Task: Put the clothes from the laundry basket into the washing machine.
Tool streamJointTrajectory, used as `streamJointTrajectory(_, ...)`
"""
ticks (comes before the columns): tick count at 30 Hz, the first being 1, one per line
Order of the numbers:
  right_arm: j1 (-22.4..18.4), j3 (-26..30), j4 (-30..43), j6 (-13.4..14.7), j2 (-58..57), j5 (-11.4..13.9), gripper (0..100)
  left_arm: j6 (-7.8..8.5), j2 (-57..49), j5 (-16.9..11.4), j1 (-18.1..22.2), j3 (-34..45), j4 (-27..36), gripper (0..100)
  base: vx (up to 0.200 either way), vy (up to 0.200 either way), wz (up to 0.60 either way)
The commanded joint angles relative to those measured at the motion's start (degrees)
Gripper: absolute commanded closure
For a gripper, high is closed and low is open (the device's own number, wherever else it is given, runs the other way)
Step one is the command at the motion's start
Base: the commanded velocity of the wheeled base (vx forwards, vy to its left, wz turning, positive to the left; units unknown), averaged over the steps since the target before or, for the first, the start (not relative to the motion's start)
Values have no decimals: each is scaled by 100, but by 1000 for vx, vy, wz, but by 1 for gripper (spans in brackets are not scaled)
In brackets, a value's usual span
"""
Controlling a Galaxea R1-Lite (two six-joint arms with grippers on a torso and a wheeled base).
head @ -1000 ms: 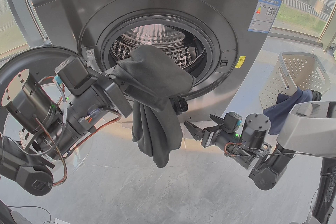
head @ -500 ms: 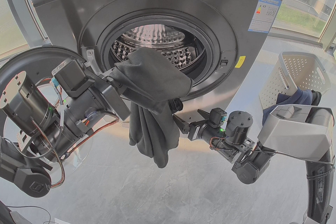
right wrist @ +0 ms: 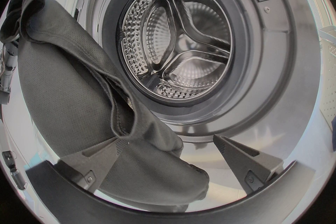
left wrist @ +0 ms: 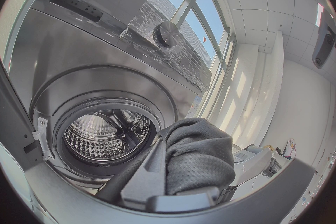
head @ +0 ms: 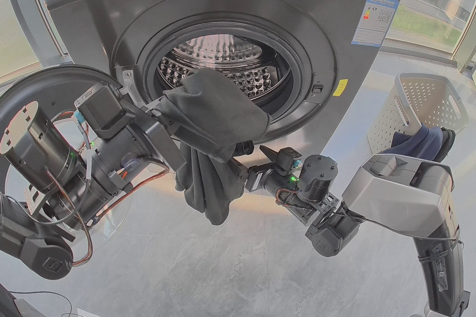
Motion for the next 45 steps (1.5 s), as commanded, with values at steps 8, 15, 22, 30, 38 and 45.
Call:
streamJointTrajectory(8,-67,-696,-139,-139,261,19,100,-4,41,12,36,18,-2,100,0,0,0)
streamJointTrajectory(15,-410,587,-139,-104,-855,10,100,-4,24,21,212,141,-72,100,0,0,0)
streamJointTrajectory(22,-542,2512,-130,-130,-2586,-16,100,-4,24,30,660,484,-125,100,0,0,0)
streamJointTrajectory(30,-401,3576,-113,-104,-3439,-42,100,-197,33,12,643,704,-494,100,0,0,0)
streamJointTrajectory(38,-296,3004,-122,-148,-1646,19,0,-215,50,12,432,422,-432,100,0,0,0)
streamJointTrajectory(45,-85,2178,-113,-271,-916,133,0,-206,-3,47,326,247,-380,100,0,0,0)
